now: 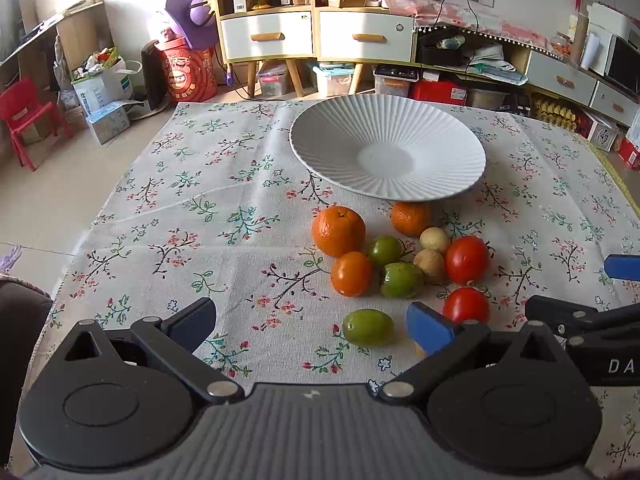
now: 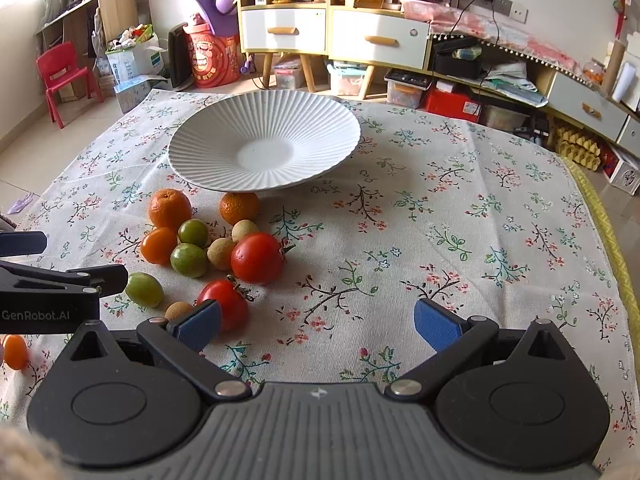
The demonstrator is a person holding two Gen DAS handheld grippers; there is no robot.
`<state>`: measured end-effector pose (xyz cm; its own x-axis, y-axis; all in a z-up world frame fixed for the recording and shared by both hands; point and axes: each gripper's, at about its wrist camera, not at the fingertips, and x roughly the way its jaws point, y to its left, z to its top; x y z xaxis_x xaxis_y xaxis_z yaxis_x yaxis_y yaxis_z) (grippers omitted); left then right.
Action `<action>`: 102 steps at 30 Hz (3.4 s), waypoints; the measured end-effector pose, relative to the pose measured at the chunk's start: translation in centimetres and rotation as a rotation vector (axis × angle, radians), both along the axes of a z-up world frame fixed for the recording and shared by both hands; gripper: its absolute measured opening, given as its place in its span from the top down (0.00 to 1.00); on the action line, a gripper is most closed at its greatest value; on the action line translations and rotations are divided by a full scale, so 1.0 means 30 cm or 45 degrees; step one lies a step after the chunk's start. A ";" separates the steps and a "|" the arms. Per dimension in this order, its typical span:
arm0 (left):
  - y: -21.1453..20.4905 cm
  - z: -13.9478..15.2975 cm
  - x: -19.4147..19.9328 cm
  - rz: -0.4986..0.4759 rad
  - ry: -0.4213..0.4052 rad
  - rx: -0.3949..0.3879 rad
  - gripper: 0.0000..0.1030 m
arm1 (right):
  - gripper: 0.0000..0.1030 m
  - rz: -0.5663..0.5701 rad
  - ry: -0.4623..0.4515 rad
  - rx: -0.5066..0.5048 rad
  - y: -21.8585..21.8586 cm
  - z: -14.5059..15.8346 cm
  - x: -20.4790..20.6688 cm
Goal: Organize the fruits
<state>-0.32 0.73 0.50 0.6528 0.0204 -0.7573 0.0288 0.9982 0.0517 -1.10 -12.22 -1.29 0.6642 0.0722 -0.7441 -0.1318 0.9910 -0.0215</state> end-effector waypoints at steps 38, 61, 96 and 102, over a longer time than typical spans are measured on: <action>0.008 0.008 -0.002 0.002 -0.016 -0.001 0.08 | 0.00 -0.002 -0.011 0.001 0.002 0.003 -0.002; 0.009 0.014 0.000 0.006 -0.022 -0.001 0.08 | 0.00 0.000 -0.012 0.001 0.000 0.004 -0.002; 0.082 -0.117 0.192 -0.083 -0.125 -0.138 0.26 | 0.29 0.129 0.033 0.398 -0.050 -0.102 0.116; 0.089 -0.129 0.208 -0.099 -0.107 -0.219 0.35 | 0.44 0.134 0.029 0.432 -0.055 -0.099 0.124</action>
